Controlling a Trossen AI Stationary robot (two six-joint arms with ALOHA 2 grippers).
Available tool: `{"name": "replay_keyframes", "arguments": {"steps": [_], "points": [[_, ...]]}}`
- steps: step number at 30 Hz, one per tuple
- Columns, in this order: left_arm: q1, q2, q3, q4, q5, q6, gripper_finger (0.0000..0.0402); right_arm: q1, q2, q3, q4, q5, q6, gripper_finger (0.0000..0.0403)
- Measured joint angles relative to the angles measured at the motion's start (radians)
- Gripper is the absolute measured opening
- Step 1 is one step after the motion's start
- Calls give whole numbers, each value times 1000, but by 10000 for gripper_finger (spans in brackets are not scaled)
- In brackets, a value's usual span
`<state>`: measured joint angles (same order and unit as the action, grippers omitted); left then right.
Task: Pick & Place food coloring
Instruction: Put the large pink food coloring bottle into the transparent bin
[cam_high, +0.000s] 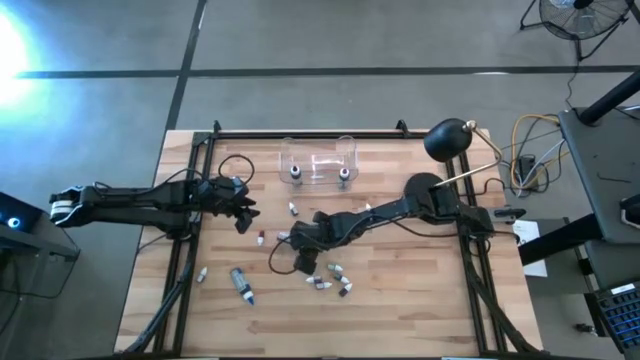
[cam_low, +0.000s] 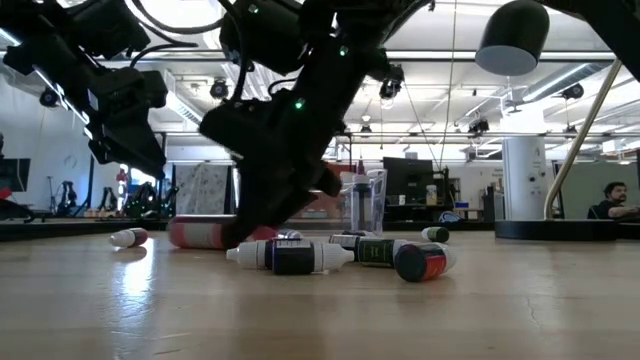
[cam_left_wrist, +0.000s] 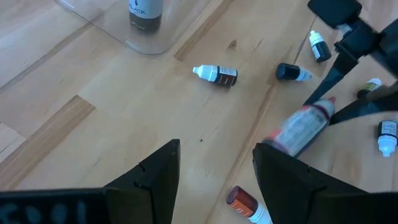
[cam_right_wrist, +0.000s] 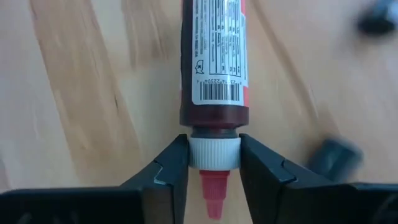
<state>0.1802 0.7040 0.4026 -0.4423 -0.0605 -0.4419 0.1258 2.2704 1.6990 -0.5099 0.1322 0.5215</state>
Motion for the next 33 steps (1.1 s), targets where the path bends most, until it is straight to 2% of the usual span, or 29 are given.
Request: {"name": "replay_keyframes", "arguments": {"steps": [5, 9, 12, 15, 17, 19, 22, 30, 33], "points": [[0, 0, 0, 1, 0, 0, 177, -56, -1, 131, -361, -108, 6, 103], [0, 0, 0, 2, 0, 0, 177, -111, -6, 307, -599, -219, -2, 103], [0, 0, 0, 2, 0, 0, 177, -163, -14, 443, -771, -388, 49, 103], [0, 0, 0, 6, 0, 0, 177, -218, -16, 495, -993, -567, 134, 103], [0, 0, 0, 7, 0, 3, 177, -240, -11, 485, -1083, -638, 169, 103], [0, 0, 0, 11, 0, 4, 177, -244, -33, 427, -1029, -755, 196, 107], [0, -1, 0, 14, -4, 5, 177, -227, -41, 363, -1059, -875, 239, 110], [0, -1, 0, 23, -13, 23, 177, -114, -43, 125, -1062, -906, 335, 109], [0, -1, 0, 24, -13, 23, 177, -69, -45, 62, -1061, -949, 368, 109]]}}
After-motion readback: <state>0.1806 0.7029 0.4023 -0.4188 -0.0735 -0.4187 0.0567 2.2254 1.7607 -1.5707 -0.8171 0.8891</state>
